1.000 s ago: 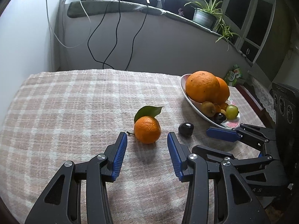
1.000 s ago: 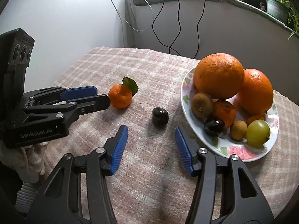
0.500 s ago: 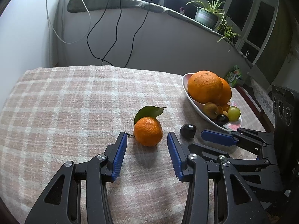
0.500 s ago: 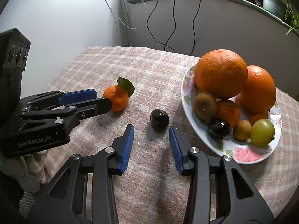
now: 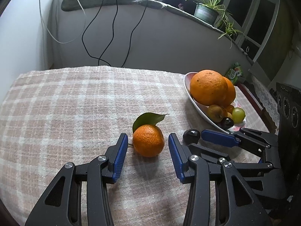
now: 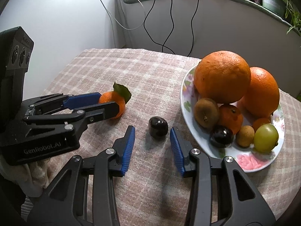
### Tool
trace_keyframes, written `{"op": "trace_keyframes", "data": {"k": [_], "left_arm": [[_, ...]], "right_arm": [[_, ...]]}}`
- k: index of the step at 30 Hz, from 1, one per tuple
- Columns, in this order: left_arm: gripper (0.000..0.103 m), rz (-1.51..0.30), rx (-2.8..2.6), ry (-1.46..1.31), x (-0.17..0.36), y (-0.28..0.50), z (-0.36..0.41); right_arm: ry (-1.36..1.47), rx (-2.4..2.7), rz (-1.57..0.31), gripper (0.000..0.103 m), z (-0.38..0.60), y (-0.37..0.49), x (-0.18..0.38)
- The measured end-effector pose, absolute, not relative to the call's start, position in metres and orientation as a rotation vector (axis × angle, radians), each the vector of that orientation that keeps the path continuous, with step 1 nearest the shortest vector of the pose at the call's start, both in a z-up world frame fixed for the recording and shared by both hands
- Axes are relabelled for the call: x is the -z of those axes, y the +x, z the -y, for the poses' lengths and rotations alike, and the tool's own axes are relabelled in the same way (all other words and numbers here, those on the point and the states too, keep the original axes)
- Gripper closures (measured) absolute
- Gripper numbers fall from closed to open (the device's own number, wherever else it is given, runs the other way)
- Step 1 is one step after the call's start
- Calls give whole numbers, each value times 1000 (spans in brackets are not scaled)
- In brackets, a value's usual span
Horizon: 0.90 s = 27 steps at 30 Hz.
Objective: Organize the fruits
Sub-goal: 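Grasp the leafy tangerine with the left tool while the right tool grasps the dark plum, then carry the tangerine and dark plum over the plate and lower them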
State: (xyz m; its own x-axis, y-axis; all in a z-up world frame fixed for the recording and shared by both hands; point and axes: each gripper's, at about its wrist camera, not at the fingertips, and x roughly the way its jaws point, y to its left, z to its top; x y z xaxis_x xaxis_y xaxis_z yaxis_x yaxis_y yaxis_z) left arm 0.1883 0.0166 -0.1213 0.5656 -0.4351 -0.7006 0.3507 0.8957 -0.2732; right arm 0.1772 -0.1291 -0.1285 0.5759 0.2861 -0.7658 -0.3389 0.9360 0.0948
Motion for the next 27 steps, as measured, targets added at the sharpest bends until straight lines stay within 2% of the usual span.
{"op": "trace_keyframes", "data": {"k": [4, 10, 16, 21, 27], "left_arm": [[69, -858, 470, -115, 123, 189, -17], [69, -854, 470, -110, 123, 188, -18], [69, -852, 470, -109, 123, 187, -19], [69, -850, 465, -104, 122, 186, -18], [70, -843, 453, -104, 121, 184, -20]], "right_arm": [[-80, -362, -885, 62, 124, 181, 129], [-91, -354, -898, 62, 122, 185, 134], [-98, -356, -901, 67, 121, 186, 135], [-94, -353, -901, 78, 123, 187, 135], [-88, -362, -897, 79, 125, 186, 134]]}}
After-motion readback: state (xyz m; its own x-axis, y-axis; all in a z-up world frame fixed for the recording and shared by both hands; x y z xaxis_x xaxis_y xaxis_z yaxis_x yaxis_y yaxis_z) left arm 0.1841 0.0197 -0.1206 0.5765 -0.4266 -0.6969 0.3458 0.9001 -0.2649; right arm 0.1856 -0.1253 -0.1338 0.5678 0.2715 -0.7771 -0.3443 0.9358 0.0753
